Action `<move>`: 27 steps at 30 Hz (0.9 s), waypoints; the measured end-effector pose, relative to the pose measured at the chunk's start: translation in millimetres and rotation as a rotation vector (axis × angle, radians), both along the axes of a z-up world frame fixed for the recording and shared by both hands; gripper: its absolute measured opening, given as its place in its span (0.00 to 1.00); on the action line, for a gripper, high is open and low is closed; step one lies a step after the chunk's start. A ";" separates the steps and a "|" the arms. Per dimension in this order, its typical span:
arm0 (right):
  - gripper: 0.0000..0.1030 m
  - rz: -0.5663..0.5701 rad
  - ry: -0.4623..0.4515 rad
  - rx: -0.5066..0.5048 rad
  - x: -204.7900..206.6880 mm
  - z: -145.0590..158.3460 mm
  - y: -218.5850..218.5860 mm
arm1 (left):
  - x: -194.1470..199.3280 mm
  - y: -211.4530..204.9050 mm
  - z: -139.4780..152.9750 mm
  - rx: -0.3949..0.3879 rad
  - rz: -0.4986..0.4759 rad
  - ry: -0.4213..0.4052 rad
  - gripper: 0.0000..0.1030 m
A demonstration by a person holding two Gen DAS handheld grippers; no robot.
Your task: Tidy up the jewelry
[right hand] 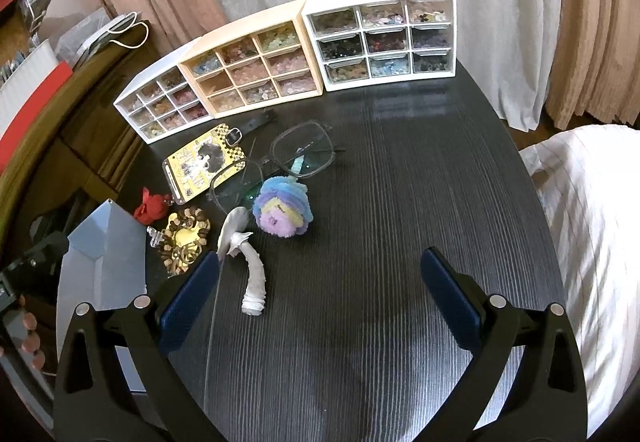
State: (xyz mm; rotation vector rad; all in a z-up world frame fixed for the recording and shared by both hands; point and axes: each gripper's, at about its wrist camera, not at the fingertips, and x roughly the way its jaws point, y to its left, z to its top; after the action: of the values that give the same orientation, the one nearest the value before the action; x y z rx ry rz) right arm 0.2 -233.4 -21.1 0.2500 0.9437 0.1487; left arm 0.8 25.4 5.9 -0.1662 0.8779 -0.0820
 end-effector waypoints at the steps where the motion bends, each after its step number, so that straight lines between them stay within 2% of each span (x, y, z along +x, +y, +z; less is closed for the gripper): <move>1: 0.93 0.001 0.000 0.000 0.1 0.1 0.4 | 0.0 0.4 0.3 -0.003 0.001 -0.001 0.96; 13: 0.93 0.003 0.000 -0.001 -0.5 0.6 0.9 | -0.7 3.3 2.9 -0.009 0.002 -0.003 0.96; 18: 0.93 0.002 0.000 -0.002 -0.9 0.5 1.4 | -1.9 5.9 2.0 -0.037 -0.004 0.005 0.96; 27: 0.93 0.004 0.000 -0.004 -0.8 0.5 2.1 | -4.2 6.7 0.3 -0.013 -0.002 0.009 0.96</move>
State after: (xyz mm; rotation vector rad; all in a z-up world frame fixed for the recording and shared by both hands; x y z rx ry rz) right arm -0.7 -231.3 -20.6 0.2446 0.9442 0.1511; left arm -3.5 32.1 6.3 -0.1780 0.8867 -0.0886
